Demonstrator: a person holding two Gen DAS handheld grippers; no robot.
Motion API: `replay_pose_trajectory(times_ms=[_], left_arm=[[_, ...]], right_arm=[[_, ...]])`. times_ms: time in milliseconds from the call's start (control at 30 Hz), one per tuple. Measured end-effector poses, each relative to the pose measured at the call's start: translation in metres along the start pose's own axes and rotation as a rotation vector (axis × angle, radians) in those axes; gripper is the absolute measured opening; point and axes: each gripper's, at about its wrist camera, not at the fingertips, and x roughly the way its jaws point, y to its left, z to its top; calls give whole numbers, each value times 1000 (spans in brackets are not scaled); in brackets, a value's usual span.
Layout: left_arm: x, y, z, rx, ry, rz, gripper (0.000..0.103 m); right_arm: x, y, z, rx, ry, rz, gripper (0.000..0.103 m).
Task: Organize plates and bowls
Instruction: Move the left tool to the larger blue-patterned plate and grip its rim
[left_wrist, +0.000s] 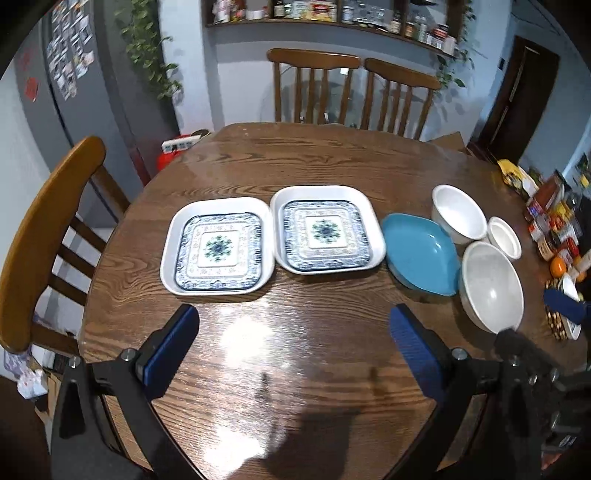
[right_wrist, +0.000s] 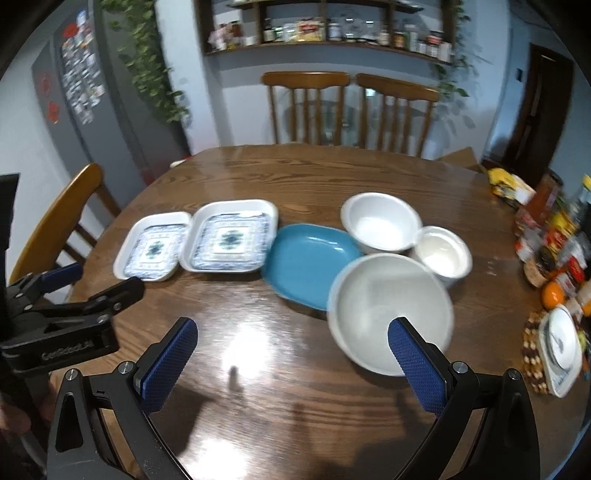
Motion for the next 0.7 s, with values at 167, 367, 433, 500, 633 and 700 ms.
replay_pose_trajectory(times_ms=[167,367,433,500,633,700], left_arm=[[18,53,8,-124,22,32,102],[58,124,18,-238,72,188,101],[73,137,20,-266,106,175,100],[87,143,21,-276,133,170,97],[104,145,21,-302,147,158,87],[112,146,21,-313,147,149,79]], right_arm=[[23,37,15,-28,34,130,103],[64,76,48,-32,76,283,103],[82,86,60,-30,104,314,103],[100,92,72,-29,136,333,103],[132,106,92,-84,149,341,103],[150,109,99,-90,191,362,94]])
